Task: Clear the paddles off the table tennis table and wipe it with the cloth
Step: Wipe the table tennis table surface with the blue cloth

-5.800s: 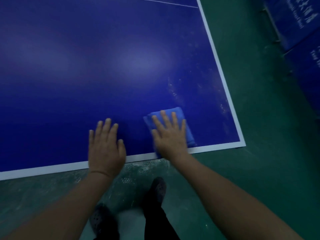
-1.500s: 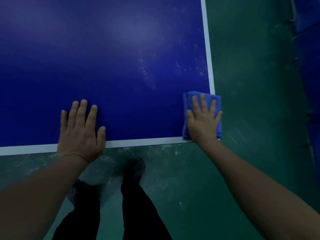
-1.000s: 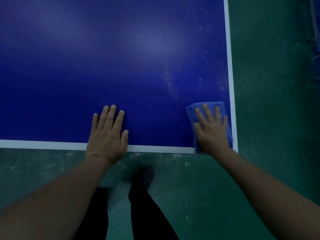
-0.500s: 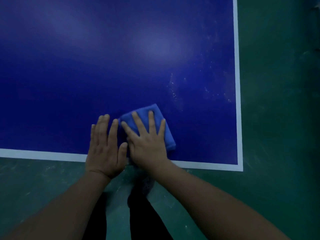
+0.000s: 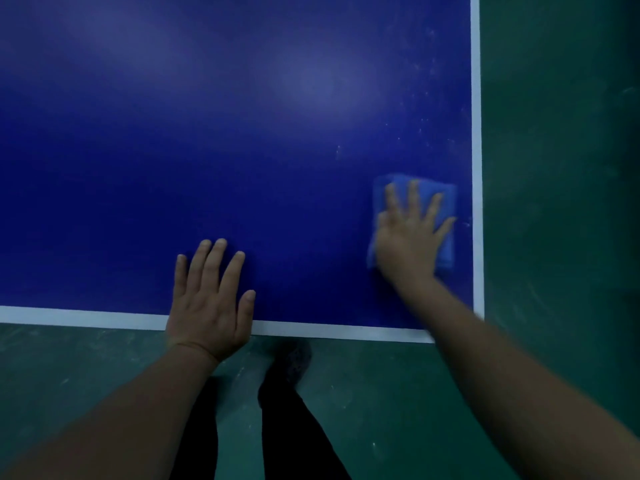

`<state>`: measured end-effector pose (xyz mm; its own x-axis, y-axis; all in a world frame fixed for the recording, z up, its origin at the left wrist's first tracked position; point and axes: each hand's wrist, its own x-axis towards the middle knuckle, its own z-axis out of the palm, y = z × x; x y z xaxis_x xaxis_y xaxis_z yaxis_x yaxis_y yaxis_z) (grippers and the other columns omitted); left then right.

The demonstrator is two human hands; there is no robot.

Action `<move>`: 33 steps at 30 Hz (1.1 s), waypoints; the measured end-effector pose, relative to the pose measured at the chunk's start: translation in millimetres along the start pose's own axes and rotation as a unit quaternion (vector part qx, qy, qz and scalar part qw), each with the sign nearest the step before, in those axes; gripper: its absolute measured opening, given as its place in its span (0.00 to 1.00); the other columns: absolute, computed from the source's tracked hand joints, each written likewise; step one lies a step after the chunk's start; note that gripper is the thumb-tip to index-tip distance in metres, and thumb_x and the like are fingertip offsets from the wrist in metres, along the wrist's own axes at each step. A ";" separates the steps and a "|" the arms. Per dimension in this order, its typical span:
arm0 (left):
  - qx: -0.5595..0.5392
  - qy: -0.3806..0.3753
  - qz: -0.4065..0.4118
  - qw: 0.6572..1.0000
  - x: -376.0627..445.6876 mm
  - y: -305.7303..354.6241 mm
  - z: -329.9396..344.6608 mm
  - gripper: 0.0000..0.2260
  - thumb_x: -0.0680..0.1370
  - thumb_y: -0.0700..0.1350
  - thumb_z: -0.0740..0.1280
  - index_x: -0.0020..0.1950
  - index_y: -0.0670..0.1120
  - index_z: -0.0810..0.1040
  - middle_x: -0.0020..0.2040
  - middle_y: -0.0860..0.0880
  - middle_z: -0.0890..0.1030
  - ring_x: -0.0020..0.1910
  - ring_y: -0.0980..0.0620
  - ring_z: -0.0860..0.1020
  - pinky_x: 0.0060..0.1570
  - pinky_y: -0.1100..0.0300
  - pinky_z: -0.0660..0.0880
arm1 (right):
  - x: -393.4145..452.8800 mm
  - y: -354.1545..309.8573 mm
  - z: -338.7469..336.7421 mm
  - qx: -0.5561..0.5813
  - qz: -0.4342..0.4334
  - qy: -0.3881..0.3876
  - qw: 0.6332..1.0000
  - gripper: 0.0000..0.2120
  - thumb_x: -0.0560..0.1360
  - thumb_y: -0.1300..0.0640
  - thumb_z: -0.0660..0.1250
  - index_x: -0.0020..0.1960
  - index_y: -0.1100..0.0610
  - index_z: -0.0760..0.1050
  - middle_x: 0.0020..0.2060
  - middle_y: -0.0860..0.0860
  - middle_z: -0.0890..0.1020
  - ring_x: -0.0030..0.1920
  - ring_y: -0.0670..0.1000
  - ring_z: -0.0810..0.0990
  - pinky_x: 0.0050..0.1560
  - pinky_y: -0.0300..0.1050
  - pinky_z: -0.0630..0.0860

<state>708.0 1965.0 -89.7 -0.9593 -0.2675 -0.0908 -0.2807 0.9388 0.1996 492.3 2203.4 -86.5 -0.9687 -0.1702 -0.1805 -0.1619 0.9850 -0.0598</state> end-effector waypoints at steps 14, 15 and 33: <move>0.014 0.009 0.000 1.000 0.6 0.0 2.6 0.30 0.79 0.57 0.52 0.74 0.39 0.68 0.77 0.36 0.63 0.78 0.36 0.58 0.76 0.35 0.49 | 13.1 76.5 -9.0 0.044 0.032 -0.006 0.998 0.28 0.82 0.42 0.46 0.81 0.41 0.48 0.82 0.45 0.47 0.81 0.59 0.41 0.76 0.68 0.39; 0.013 0.009 -0.001 1.000 1.2 0.1 2.7 0.30 0.79 0.57 0.52 0.74 0.39 0.68 0.77 0.36 0.63 0.78 0.36 0.58 0.76 0.35 0.49 | -21.7 77.0 -4.8 0.037 0.022 -0.015 0.999 0.28 0.82 0.42 0.45 0.81 0.40 0.46 0.81 0.44 0.44 0.81 0.58 0.39 0.76 0.67 0.37; 0.010 0.000 -0.008 1.000 1.4 5.0 -0.9 0.31 0.79 0.57 0.52 0.75 0.39 0.67 0.77 0.36 0.62 0.78 0.36 0.57 0.77 0.37 0.46 | -92.1 105.0 9.7 0.055 0.046 -0.012 0.997 0.29 0.80 0.41 0.46 0.81 0.40 0.45 0.82 0.45 0.46 0.81 0.58 0.41 0.77 0.65 0.40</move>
<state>705.2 1969.2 -88.0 -0.9548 -0.2817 -0.0946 -0.2946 0.9390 0.1777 566.4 2322.2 -85.7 -0.9735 -0.0813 -0.2135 -0.0496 0.9875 -0.1496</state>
